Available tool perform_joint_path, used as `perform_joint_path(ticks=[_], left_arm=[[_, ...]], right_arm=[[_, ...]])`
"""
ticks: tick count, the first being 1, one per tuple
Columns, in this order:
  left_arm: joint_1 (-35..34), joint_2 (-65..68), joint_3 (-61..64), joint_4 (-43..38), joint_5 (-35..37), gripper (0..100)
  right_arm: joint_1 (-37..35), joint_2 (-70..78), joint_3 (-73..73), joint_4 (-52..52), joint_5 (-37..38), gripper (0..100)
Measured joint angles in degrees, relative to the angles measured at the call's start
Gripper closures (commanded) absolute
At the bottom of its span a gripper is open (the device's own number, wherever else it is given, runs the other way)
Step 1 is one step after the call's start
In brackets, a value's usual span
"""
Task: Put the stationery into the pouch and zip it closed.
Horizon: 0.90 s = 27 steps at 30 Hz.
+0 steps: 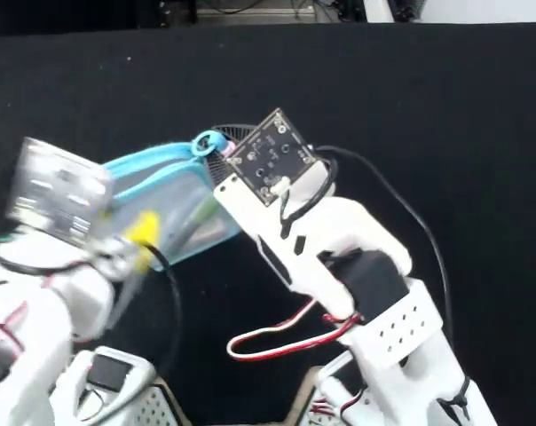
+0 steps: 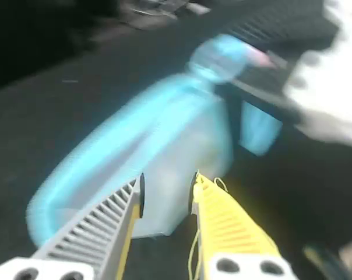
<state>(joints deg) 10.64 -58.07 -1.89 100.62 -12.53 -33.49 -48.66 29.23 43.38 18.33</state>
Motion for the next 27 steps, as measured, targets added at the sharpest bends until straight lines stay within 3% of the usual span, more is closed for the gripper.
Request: perform_joint_path(ticks=[3,6,9,17,27], left_arm=[[9.85,-2.73,7.91,0.00,-0.53,85],[12.13,-4.66,14.42,-1.05,-0.88,85],[8.26,-7.30,19.34,-4.40,-0.88,85],[-11.69,-15.38,35.16,-21.10,-0.88,85],[-14.24,-25.41,55.91,-43.96,0.62,85]], right_arm=[[0.00,0.00,0.00,0.00,0.00,98.8],[0.00,0.00,0.00,0.35,0.00,98.8],[0.00,-0.35,-0.09,1.93,0.00,98.8],[0.00,-8.18,-0.09,8.53,0.00,98.8],[-0.97,-10.20,1.67,12.13,0.00,98.8]])
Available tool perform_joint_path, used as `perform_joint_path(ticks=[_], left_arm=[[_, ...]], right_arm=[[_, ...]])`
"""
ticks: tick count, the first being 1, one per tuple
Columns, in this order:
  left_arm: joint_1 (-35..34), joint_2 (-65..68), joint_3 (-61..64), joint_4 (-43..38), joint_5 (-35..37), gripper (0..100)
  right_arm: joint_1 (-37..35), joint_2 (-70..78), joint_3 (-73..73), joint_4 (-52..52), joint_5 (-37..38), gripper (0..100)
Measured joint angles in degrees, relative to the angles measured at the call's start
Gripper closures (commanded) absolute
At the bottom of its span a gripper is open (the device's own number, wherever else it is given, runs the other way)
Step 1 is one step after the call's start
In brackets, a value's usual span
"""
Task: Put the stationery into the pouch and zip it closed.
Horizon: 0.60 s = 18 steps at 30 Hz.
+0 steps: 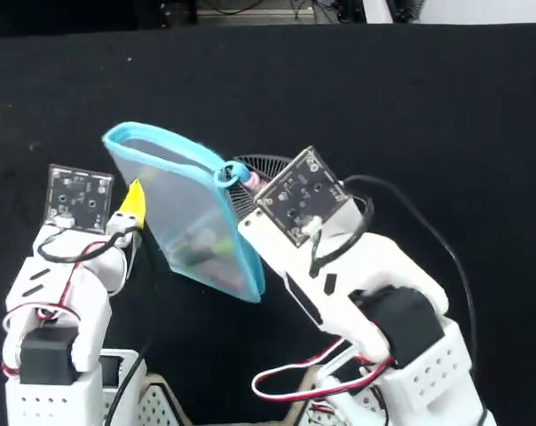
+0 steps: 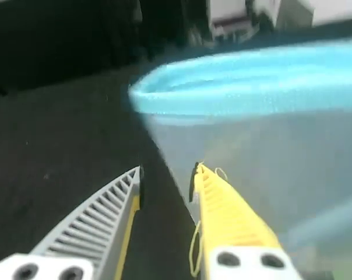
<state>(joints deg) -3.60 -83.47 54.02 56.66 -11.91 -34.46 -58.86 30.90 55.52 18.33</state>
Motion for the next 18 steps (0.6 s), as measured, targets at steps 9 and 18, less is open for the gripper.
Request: perform_joint_path(ticks=[9,18], left_arm=[[0.00,-0.26,7.21,-15.91,11.69,85],[-0.44,2.46,3.78,-8.70,14.15,85]], right_arm=[[-9.85,-1.32,1.49,0.00,-0.26,98.8],[-10.29,-1.49,6.51,-6.59,-0.35,98.8]])
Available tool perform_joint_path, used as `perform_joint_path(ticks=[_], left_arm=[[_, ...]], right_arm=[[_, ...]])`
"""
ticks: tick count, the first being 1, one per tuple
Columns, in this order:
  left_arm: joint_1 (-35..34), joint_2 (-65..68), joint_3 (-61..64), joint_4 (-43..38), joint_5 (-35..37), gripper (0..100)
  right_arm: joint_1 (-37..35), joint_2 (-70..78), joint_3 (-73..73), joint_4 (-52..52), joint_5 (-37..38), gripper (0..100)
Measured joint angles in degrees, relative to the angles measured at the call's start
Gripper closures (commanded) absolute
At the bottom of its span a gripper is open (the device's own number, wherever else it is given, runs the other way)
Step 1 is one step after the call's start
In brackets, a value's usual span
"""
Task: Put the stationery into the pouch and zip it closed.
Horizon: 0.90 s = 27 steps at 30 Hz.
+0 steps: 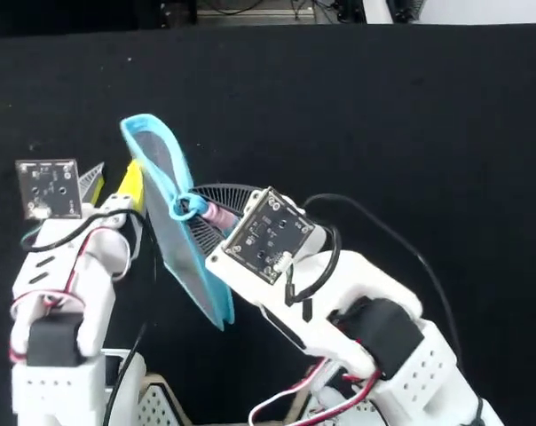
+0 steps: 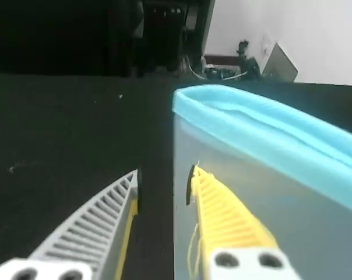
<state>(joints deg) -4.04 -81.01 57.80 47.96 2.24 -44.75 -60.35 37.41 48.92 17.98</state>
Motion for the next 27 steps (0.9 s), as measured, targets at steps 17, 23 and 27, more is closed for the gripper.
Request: perform_joint_path(ticks=[17,23,27], left_arm=[[15.38,-5.71,-21.01,36.66,-6.59,79],[28.22,-5.71,-21.63,36.84,-2.37,79],[29.54,-5.71,-21.45,34.73,-1.58,79]], right_arm=[[0.00,-0.09,4.57,-7.21,0.00,98.8],[0.00,-0.09,4.57,-7.21,-0.09,98.8],[0.00,-0.09,4.57,-7.21,-0.09,98.8]])
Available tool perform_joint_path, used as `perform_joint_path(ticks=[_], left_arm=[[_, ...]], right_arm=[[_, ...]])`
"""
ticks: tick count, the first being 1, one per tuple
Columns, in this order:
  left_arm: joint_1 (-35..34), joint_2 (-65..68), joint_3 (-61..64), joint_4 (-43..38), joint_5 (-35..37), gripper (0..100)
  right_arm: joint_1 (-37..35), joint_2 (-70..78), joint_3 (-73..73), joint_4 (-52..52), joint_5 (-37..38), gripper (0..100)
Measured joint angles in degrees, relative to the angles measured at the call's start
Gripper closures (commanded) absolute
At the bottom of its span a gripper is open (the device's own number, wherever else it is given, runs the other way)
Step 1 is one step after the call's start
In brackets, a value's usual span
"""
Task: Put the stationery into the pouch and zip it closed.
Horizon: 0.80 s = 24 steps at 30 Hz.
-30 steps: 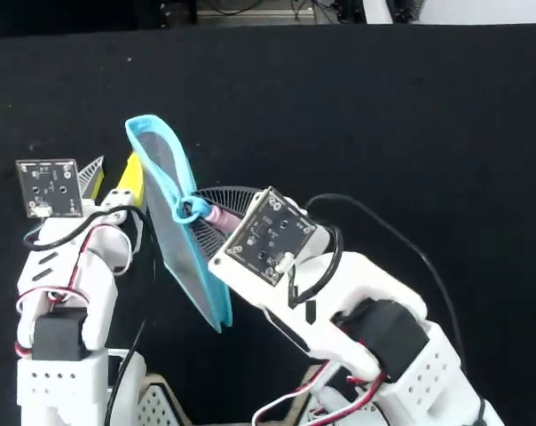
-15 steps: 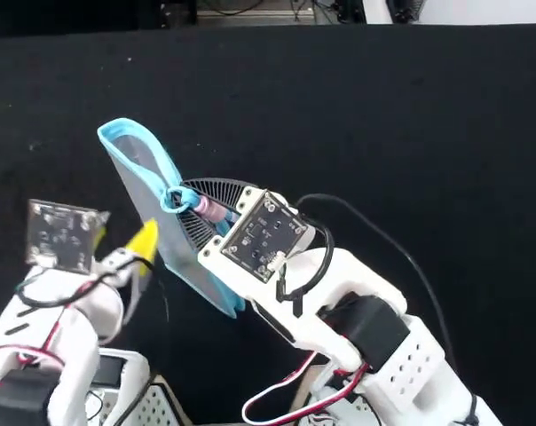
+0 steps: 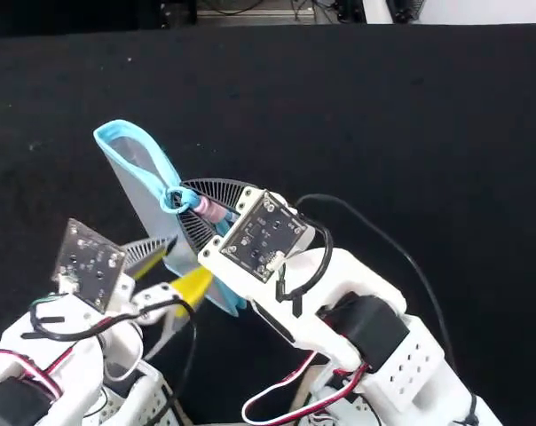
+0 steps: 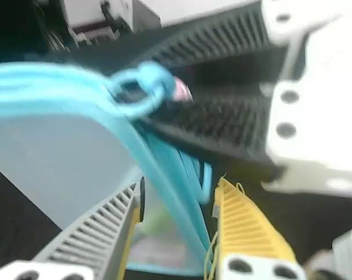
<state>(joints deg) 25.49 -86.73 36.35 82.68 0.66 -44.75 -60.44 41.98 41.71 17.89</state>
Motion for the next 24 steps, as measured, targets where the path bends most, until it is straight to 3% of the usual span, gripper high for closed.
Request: perform_joint_path(ticks=[6,10,24], left_arm=[[-10.46,0.00,8.18,-8.88,0.18,79],[-16.53,-0.18,9.76,-10.02,-1.14,79],[-18.37,-0.26,5.63,0.09,-8.26,80]], right_arm=[[0.00,0.26,-0.44,1.41,0.09,98.8],[-0.26,0.79,-0.35,2.20,0.62,98.8],[-0.26,0.79,-0.35,2.29,0.53,98.8]])
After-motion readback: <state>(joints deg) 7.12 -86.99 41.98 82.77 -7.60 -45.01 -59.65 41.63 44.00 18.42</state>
